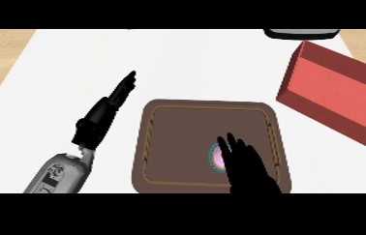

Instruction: Pick the cupcake from the tray and place it in the cardboard box

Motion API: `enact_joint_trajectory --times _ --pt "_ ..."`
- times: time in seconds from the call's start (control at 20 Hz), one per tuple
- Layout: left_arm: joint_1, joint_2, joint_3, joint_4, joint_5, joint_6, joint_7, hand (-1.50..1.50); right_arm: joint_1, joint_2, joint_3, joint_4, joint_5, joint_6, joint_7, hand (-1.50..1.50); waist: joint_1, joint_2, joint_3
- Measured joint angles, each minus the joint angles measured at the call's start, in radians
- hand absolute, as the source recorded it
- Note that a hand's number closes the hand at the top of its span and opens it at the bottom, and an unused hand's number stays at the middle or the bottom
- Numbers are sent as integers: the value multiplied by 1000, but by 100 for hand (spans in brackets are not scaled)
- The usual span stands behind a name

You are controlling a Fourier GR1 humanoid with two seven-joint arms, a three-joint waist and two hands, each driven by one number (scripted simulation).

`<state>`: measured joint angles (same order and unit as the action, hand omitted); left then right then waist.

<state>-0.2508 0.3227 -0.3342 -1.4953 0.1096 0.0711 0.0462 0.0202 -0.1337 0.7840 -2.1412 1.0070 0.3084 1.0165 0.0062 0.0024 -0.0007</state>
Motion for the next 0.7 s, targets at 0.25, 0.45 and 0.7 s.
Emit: enact_joint_trajectory --times 0.25,0.45,0.7 --pt "37 -15 17 -33 -20 -19 6 0 -42 41 -51 104 44 -4 -33 -150 -3 -2 0" --pt "40 -29 37 -35 -38 -39 12 0 -64 87 -48 211 77 -26 -40 -150 -4 -2 1" --pt "38 -45 69 -41 -57 -67 23 0 -58 113 -36 269 79 -42 -41 -150 -5 -3 1"
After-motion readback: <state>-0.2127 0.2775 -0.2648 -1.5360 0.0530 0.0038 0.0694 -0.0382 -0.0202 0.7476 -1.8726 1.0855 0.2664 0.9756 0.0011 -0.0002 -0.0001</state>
